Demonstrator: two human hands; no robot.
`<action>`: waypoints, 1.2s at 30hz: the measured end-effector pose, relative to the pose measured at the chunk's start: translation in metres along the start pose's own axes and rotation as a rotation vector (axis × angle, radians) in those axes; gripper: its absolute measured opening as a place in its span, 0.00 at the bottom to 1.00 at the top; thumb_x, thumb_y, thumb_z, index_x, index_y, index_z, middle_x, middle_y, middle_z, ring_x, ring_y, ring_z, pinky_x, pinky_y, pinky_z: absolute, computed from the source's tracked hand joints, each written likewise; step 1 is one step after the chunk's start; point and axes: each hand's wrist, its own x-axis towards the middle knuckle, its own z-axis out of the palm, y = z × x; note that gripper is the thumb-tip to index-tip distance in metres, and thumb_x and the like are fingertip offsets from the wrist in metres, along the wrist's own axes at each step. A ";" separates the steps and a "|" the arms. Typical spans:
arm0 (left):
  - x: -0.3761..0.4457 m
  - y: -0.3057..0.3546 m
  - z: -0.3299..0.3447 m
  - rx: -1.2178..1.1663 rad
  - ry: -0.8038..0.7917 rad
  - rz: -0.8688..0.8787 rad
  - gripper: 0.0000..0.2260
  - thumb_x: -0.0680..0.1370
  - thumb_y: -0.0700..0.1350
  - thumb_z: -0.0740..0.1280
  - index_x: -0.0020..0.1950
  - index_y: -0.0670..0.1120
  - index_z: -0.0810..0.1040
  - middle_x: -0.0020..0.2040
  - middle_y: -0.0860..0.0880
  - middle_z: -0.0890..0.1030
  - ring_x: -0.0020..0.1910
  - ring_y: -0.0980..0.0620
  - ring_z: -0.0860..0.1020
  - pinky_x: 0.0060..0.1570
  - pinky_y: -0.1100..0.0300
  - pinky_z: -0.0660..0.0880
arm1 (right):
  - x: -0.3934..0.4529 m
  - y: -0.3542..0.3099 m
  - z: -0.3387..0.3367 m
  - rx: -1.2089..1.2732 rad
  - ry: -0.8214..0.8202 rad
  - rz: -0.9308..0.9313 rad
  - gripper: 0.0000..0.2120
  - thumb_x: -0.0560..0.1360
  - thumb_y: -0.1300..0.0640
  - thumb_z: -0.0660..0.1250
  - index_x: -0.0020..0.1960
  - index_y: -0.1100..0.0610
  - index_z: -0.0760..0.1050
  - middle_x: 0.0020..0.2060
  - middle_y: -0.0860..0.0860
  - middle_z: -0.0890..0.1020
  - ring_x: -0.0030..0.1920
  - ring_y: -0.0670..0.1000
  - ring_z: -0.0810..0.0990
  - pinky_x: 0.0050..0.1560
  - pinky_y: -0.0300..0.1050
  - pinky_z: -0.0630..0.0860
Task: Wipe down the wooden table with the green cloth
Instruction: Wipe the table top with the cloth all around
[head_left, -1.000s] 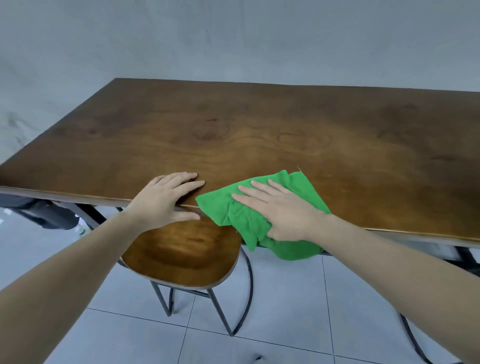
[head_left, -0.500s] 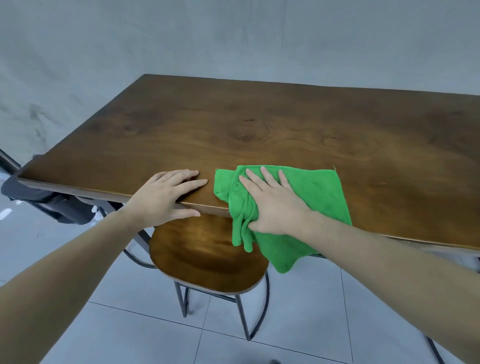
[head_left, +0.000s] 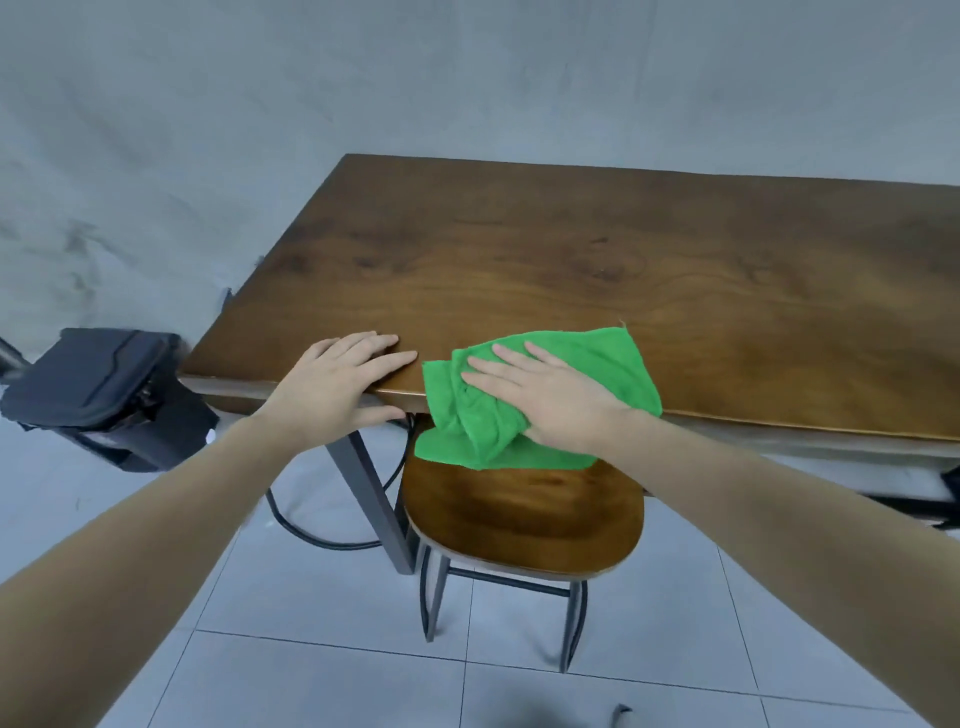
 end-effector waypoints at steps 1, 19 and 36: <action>-0.004 -0.006 -0.001 -0.003 0.002 -0.005 0.32 0.74 0.69 0.58 0.76 0.58 0.65 0.75 0.51 0.68 0.74 0.47 0.65 0.69 0.46 0.65 | -0.006 0.003 0.000 -0.024 -0.008 -0.020 0.48 0.74 0.62 0.68 0.81 0.45 0.40 0.81 0.44 0.45 0.81 0.50 0.43 0.79 0.56 0.44; -0.054 -0.093 0.006 0.015 0.062 -0.130 0.32 0.74 0.68 0.62 0.75 0.57 0.67 0.74 0.52 0.69 0.74 0.48 0.66 0.70 0.48 0.63 | 0.091 -0.044 -0.010 0.070 -0.015 0.235 0.53 0.70 0.38 0.71 0.81 0.45 0.39 0.81 0.48 0.42 0.80 0.56 0.41 0.77 0.66 0.43; -0.083 -0.153 0.009 -0.314 0.150 -0.296 0.39 0.70 0.70 0.63 0.70 0.44 0.74 0.71 0.44 0.72 0.69 0.46 0.70 0.69 0.53 0.66 | 0.213 -0.094 -0.035 0.281 -0.029 -0.242 0.39 0.75 0.53 0.64 0.81 0.41 0.48 0.81 0.44 0.46 0.80 0.49 0.40 0.78 0.61 0.37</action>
